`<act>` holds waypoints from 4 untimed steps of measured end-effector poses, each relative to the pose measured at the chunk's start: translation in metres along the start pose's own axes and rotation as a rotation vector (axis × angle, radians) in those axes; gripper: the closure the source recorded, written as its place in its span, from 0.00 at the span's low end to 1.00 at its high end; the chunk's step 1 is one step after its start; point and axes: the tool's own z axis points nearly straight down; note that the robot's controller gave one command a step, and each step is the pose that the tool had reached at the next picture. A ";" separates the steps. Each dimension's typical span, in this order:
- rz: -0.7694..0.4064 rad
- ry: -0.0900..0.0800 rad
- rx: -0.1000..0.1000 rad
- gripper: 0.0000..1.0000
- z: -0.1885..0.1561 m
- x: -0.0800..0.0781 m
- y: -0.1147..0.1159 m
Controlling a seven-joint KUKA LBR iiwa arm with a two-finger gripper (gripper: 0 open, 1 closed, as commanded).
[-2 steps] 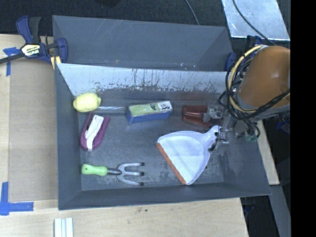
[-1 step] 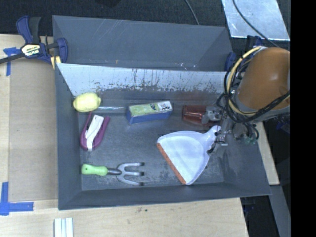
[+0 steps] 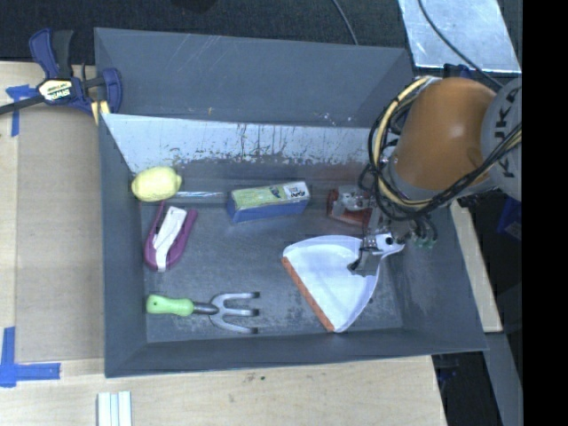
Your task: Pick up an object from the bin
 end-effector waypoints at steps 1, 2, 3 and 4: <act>-0.083 -0.004 0.004 0.00 0.022 0.001 -0.029; 0.029 -0.003 0.001 1.00 0.044 -0.011 -0.005; 0.028 -0.003 0.001 1.00 0.044 -0.011 -0.005; 0.047 -0.001 0.000 1.00 -0.056 -0.005 0.004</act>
Offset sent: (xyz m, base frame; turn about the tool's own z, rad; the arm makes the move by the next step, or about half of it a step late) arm 0.0111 -0.0044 -0.0443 0.0291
